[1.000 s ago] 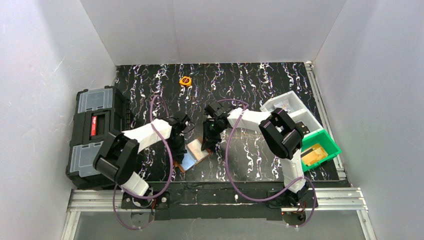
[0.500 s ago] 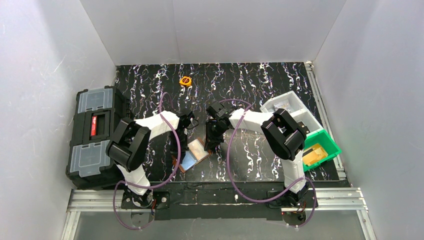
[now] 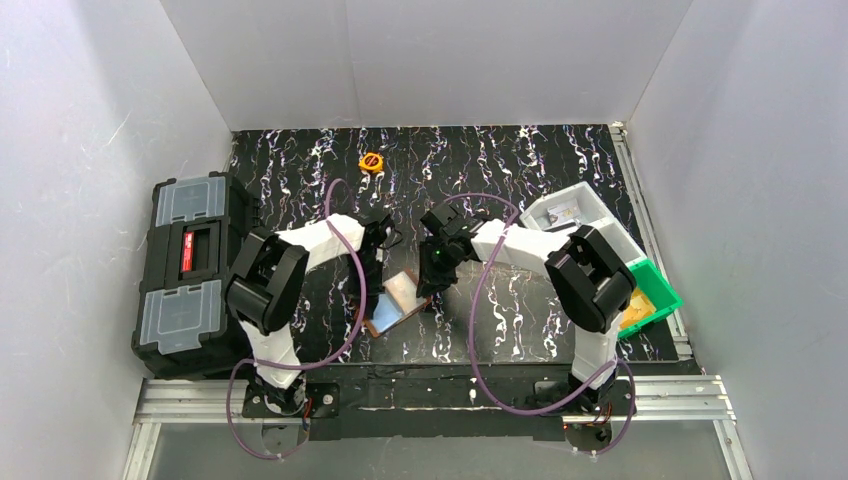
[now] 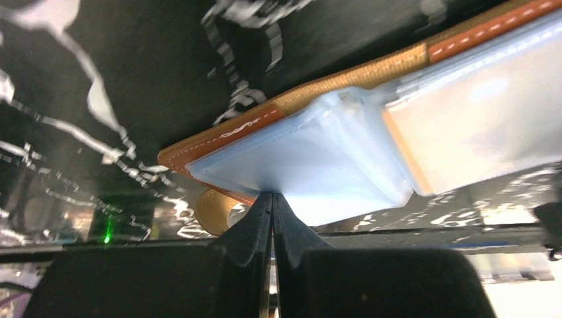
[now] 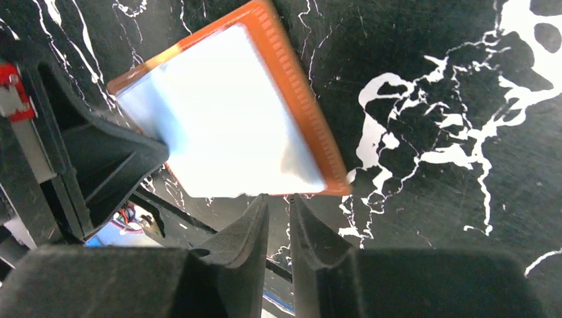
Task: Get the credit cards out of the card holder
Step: Remove the credit card from the card holder.
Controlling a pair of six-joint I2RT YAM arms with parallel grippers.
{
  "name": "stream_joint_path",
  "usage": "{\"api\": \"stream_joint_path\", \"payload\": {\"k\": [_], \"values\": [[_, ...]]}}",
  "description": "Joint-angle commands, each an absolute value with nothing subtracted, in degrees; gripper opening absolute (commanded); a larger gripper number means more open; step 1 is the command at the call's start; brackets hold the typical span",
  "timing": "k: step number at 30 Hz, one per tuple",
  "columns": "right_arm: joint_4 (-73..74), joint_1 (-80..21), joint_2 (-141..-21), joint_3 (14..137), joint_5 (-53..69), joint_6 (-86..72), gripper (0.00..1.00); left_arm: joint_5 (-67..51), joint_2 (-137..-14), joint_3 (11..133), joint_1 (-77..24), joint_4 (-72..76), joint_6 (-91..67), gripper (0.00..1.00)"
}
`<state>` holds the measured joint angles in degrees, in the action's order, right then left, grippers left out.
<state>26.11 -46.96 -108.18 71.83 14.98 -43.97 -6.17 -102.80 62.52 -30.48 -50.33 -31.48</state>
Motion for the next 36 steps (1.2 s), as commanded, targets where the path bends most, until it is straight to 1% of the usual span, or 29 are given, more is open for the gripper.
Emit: {"api": "stream_joint_path", "payload": {"k": [1, 6, 12, 14, 18, 20, 24, 30, 36], "values": [[25.75, -46.96, -104.41, 70.61, 13.01, -43.22, 0.27, -4.15, -108.22, 65.98, -30.50, -30.65, -28.68, 0.00], [25.74, -46.93, -104.67, 71.77, 11.31, -41.39, 0.35, -3.26, -109.34, 69.94, -30.52, -33.33, -26.04, 0.00], [29.24, -46.55, -106.38, 76.47, 4.51, -37.09, 0.43, -0.88, -107.27, 67.83, -30.26, -35.85, -26.87, 0.00], [29.37, -46.16, -106.62, 77.30, 3.49, -36.25, 0.44, -0.83, -106.53, 66.85, -29.86, -36.13, -26.93, 0.00], [30.01, -45.57, -108.04, 80.37, 2.25, -34.92, 0.39, -0.83, -105.41, 66.01, -29.23, -36.87, -26.45, 0.00], [30.73, -45.40, -109.48, 82.23, 1.37, -34.59, 0.35, 0.89, -105.12, 65.81, -28.89, -37.32, -26.45, 0.00], [31.33, -45.06, -112.17, 83.91, 0.30, -34.29, 0.29, 0.01, -105.04, 65.14, -28.71, -37.24, -26.85, 0.00], [32.68, -44.87, -115.17, 84.35, -4.03, -34.10, 0.24, -1.90, -106.22, 64.71, -28.65, -36.73, -27.24, 0.00], [32.18, -45.06, -116.09, 83.17, -3.04, -34.50, 0.23, -2.67, -106.76, 64.37, -28.65, -36.21, -27.33, 0.00]]}}
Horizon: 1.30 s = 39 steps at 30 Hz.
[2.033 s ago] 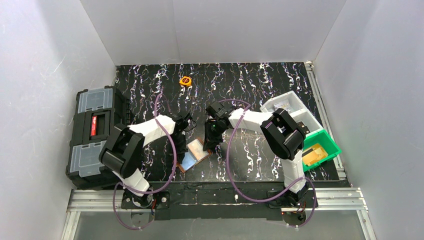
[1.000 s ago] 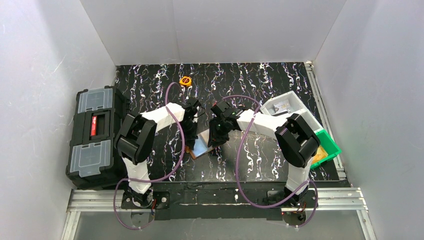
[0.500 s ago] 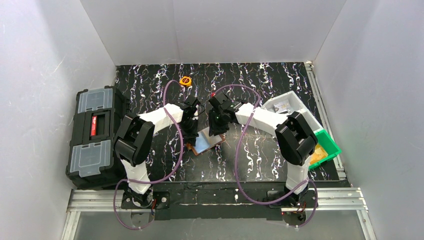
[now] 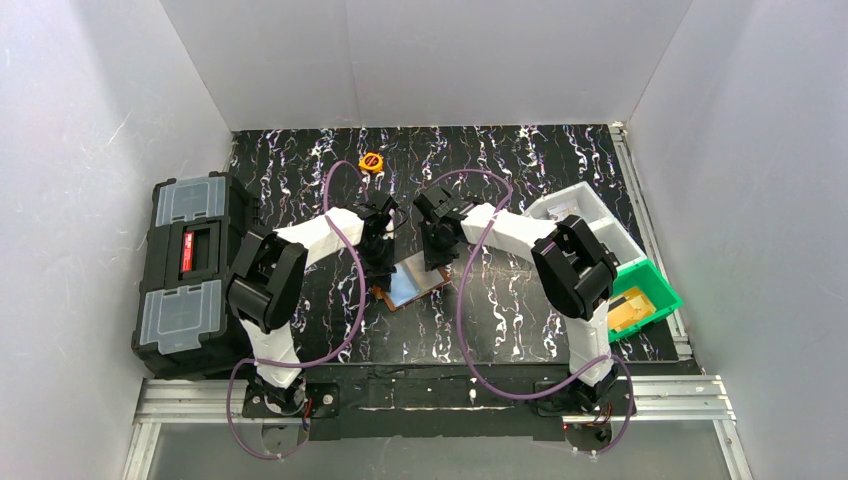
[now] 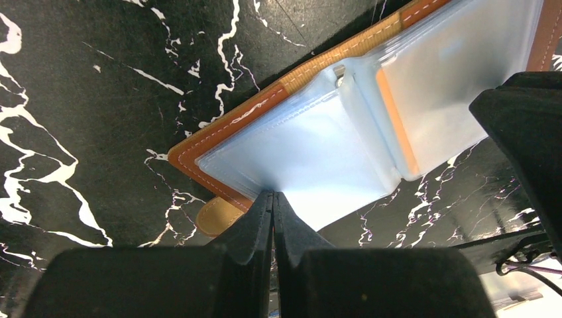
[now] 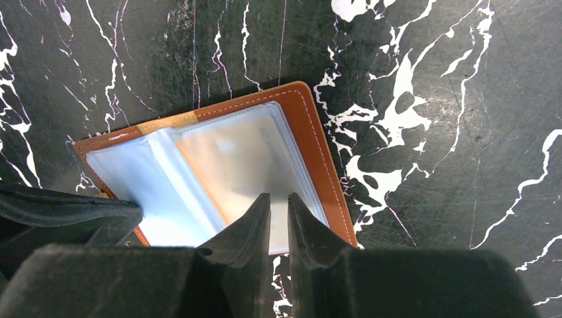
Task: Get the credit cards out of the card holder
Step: Remove the credit card from the card holder.
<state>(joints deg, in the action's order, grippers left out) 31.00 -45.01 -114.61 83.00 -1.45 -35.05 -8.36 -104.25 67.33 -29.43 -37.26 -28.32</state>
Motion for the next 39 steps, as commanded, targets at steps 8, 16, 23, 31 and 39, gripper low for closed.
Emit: {"api": "stream_joint_path", "payload": {"k": [8, 16, 23, 31, 39], "values": [[31.40, -47.59, -116.66, 81.30, 2.29, -36.03, 0.21, -3.63, -107.81, 64.69, -28.65, -35.44, -27.51, 0.00], [29.90, -48.69, -117.31, 81.50, 8.48, -37.26, 0.21, -4.02, -108.37, 64.96, -28.65, -35.24, -27.51, 0.00], [28.93, -47.84, -117.77, 80.53, 10.78, -38.85, 0.20, -5.82, -105.68, 67.17, -28.65, -36.93, -27.60, 0.00], [27.86, -47.08, -117.86, 78.87, 11.33, -39.88, 0.20, -9.71, -100.65, 77.63, -28.59, -42.07, -30.16, 0.00], [26.33, -46.11, -118.43, 77.55, 11.96, -41.35, 0.16, -15.83, -111.50, 84.17, -28.31, -39.46, -34.37, 0.00]]}}
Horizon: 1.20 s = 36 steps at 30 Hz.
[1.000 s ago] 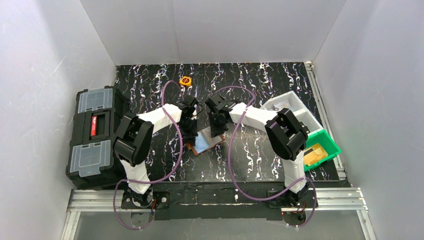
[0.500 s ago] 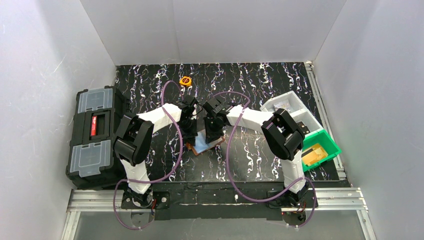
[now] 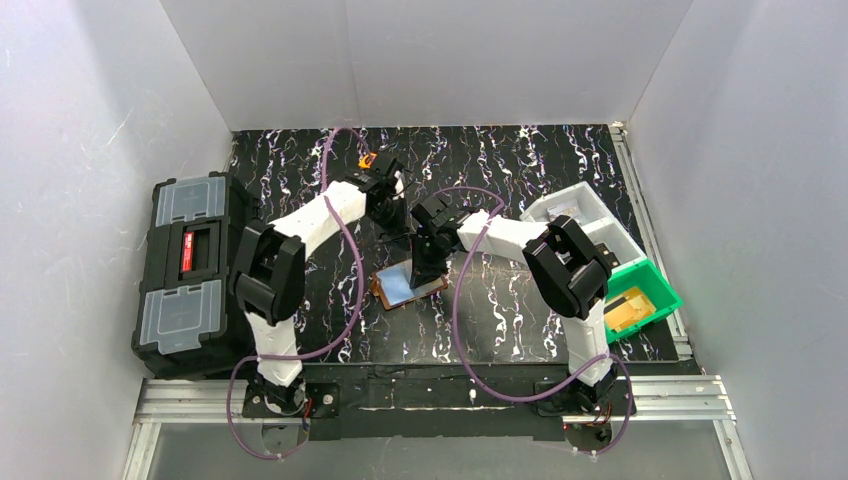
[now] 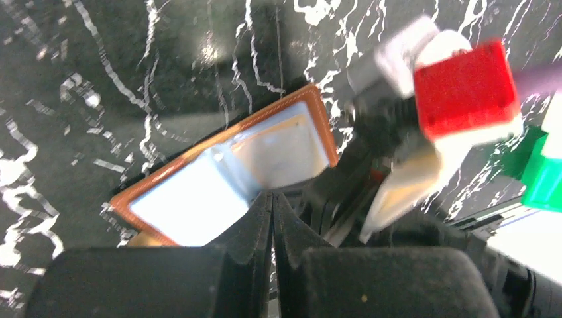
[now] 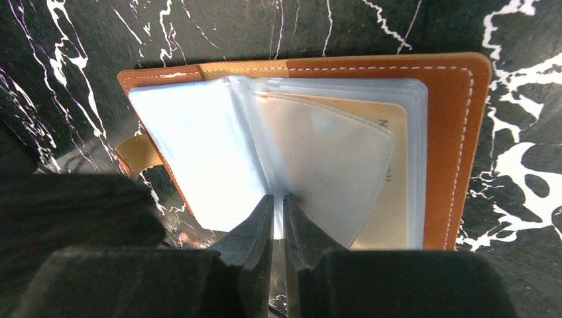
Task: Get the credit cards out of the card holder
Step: Remove the credit card from the card holder.
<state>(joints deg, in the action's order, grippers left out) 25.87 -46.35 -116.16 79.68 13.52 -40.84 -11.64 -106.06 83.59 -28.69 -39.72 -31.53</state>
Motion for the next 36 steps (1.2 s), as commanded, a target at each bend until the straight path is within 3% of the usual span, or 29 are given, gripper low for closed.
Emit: {"api": "stream_joint_path", "payload": {"k": [1, 16, 25, 36], "values": [[26.29, -45.94, -118.39, 77.50, 11.95, -41.41, 0.16, -16.35, -112.24, 83.67, -28.30, -38.46, -35.09, 0.00], [25.54, -44.99, -117.98, 77.04, 12.63, -42.27, 0.15, -10.14, -113.56, 77.06, -28.09, -36.35, -35.64, 0.00], [27.37, -41.39, -108.63, 77.33, 14.49, -38.82, 0.41, -8.90, -115.45, 75.73, -27.94, -36.67, -33.97, 0.00], [26.58, -37.27, -106.17, 74.27, 19.84, -35.35, 0.44, -9.79, -116.07, 75.19, -27.87, -35.95, -33.66, 0.00]]}}
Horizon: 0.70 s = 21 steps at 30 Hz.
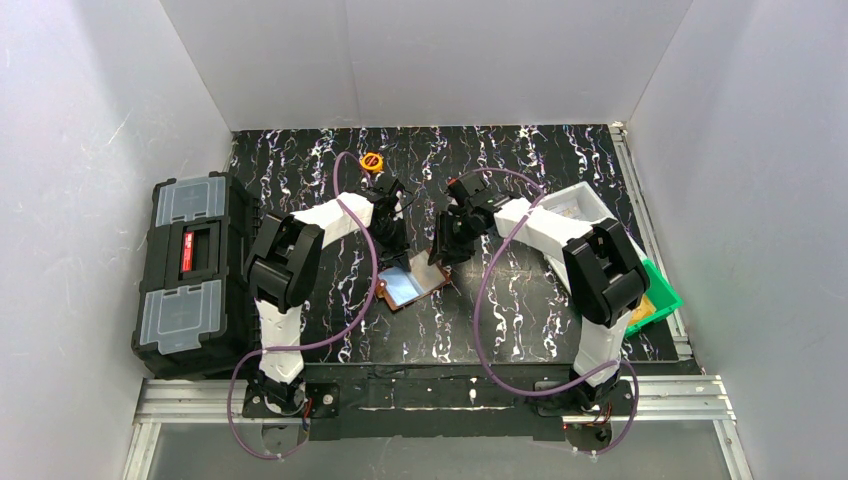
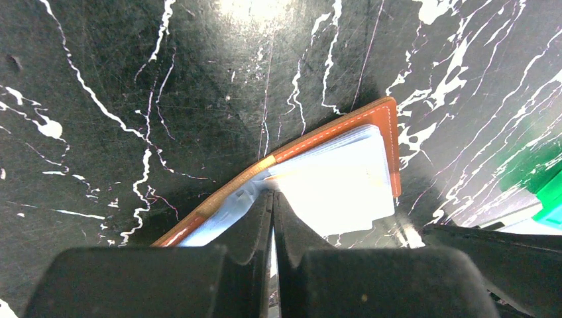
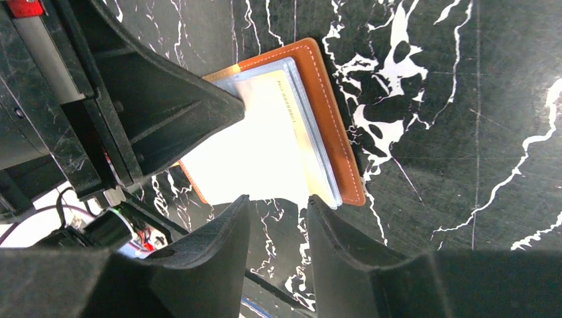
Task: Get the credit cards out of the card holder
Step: Remove the credit card from the card holder.
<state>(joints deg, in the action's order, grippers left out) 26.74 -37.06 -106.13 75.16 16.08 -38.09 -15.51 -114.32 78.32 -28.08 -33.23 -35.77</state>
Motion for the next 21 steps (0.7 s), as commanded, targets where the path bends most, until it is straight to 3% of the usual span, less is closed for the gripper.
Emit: {"api": "stream_joint_path", "payload": {"k": [1, 21], "values": [[26.34, -37.27, -106.31, 74.20, 20.39, -35.33, 0.44, -9.88, -116.15, 75.16, -27.86, -35.95, -33.63, 0.00], [21.94, -37.35, -113.89, 71.16, 25.69, -36.67, 0.43, -10.72, -116.87, 75.73, -27.86, -35.95, -32.96, 0.00]]}}
